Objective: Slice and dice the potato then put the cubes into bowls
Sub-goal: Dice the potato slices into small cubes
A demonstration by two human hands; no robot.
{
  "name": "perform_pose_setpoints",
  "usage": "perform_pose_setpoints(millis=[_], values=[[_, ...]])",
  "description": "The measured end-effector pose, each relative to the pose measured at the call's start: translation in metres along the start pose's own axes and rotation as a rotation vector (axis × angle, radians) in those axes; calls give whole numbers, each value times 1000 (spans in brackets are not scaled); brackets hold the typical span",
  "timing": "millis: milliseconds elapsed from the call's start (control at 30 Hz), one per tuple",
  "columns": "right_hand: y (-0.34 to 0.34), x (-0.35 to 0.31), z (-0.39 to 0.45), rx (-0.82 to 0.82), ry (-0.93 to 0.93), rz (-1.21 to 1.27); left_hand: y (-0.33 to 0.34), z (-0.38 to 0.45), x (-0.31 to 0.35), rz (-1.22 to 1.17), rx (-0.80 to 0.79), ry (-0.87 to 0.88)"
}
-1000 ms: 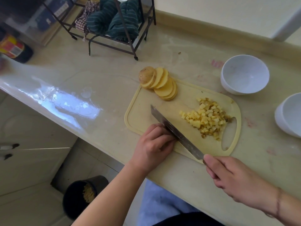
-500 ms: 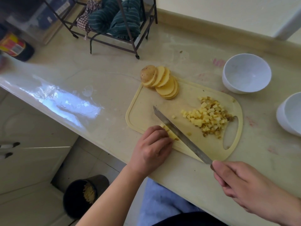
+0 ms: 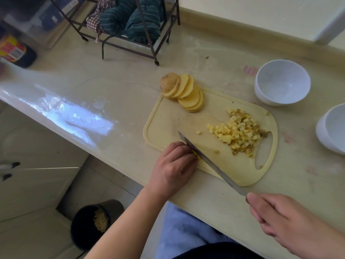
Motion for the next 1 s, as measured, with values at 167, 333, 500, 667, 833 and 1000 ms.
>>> perform_pose_setpoints(millis=[167,333,500,667,833,1000], values=[[1,3,6,21,-76,-93,1,-1,0,-1,-4,-6],[11,-2,28,60,-172,-132,1,1,-1,0,0,-10],[7,-13,34,7,-104,-27,0,1,-1,9,10,-12],[-13,-10,26,3,29,74,0,-1,0,32,16,-3],[-9,-10,20,-31,39,77,-3,-3,2,6,51,27],[0,-11,11,-83,-29,60,-10,-11,0,22,77,22]])
Point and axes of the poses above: each hand's wrist, its own z-axis towards the middle knuckle, its own y-axis out of the palm, x = y × z, the point moved 1 cm from there along z, towards the middle knuckle, and after that the axes turned 1 degree about z, right-handed, at the moved point
